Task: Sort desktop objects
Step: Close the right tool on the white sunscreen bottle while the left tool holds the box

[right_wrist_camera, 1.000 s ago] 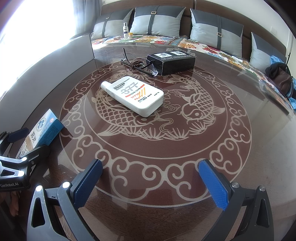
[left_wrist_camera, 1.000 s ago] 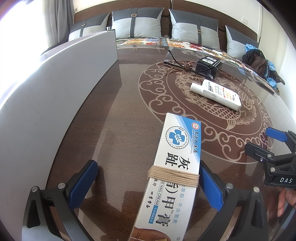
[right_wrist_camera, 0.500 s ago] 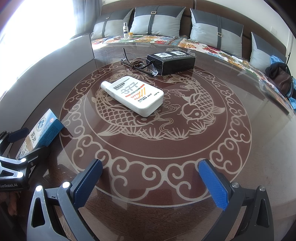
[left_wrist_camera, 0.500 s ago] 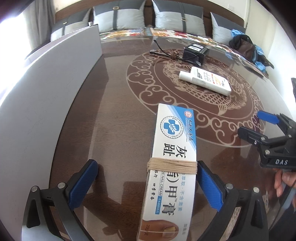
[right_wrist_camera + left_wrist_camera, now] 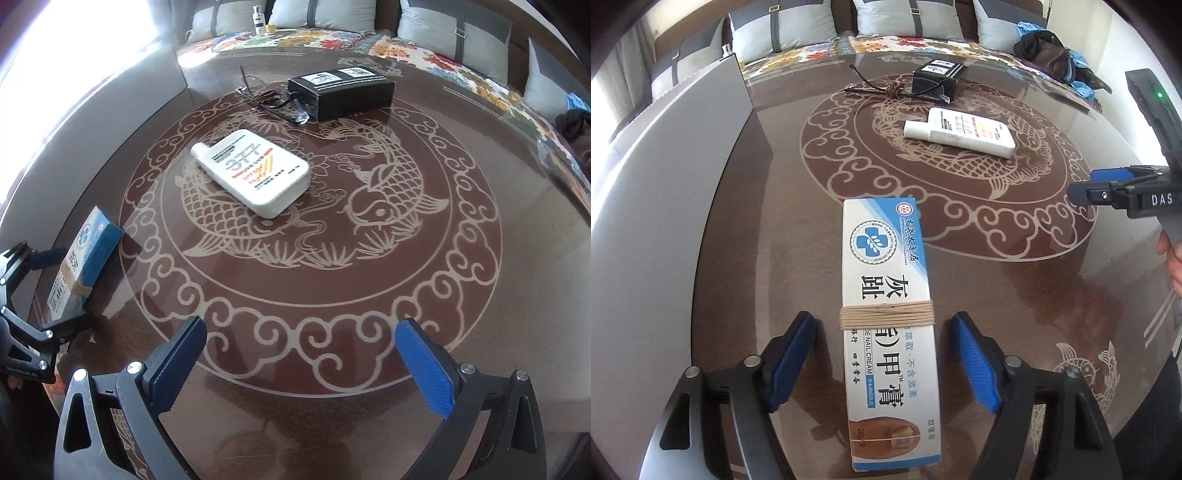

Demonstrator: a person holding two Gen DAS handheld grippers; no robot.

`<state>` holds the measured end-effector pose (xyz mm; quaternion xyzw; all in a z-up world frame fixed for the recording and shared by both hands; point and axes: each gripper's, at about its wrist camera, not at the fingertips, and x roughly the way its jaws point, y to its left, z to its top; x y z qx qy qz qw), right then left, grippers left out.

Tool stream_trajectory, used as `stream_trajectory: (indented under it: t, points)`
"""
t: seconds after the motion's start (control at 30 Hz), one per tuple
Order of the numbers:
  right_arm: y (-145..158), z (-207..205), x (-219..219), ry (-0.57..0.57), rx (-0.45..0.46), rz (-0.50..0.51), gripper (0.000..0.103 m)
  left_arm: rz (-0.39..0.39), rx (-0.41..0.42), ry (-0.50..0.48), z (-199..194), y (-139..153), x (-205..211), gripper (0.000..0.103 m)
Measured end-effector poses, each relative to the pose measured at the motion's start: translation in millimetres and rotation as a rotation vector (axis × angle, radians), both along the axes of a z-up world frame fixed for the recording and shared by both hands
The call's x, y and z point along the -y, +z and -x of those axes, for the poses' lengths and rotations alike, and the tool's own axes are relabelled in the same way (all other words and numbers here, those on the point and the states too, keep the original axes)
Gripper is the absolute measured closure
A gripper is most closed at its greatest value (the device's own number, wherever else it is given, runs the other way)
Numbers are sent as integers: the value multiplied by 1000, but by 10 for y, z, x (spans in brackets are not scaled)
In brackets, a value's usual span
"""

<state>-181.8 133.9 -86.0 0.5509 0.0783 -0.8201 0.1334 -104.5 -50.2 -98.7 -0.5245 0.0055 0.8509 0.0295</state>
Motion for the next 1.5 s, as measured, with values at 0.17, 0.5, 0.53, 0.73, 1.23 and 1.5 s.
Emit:
stream_trajectory:
  t: [0.17,0.5,0.53,0.73,1.23,1.5]
  points:
    - [24,147,-85,-69,117,32,8,-24,-35,18,-51,23,-4,60]
    - [295,310,482,76,7,-147,8,-126,-73,12,-379,45,-34,60]
    - [291,343,628,128,-4,-188,8,-143,-79,20,-419,57,-17,60]
    - [13,684,1157,238,33,-281,8,-222,-109,72,-672,176,176,60]
    - [296,200,959,160,77,27,53,-260,-252,98,-962,710,306,60]
    - [95,42,899,164,140,-85,53,-184,-278,109,-999,870,276,60]
